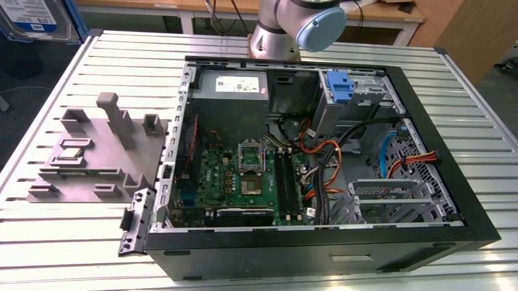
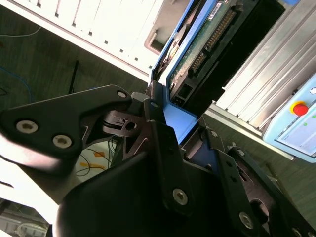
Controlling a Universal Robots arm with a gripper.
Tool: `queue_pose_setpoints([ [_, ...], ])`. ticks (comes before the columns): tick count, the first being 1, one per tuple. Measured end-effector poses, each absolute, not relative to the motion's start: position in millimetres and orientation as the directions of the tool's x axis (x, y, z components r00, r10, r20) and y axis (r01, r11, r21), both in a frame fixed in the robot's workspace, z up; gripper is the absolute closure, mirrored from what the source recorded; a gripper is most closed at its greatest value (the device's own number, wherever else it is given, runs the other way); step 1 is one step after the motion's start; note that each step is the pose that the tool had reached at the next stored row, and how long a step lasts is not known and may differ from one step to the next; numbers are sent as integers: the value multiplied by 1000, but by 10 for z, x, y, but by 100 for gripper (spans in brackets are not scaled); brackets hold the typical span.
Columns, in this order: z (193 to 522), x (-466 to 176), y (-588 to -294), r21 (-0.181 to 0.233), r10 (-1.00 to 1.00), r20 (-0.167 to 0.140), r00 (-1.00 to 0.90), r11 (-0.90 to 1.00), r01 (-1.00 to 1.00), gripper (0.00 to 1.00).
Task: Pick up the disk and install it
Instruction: 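Pick up the disk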
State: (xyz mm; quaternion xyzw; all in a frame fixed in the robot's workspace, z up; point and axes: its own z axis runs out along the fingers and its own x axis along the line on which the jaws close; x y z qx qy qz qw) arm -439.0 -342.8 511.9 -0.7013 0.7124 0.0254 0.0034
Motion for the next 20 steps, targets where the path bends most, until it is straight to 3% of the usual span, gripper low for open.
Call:
queue_pose_setpoints([
  [20,5119,-4358,-3432,31,-999,-40,-16,15,-999,63],
])
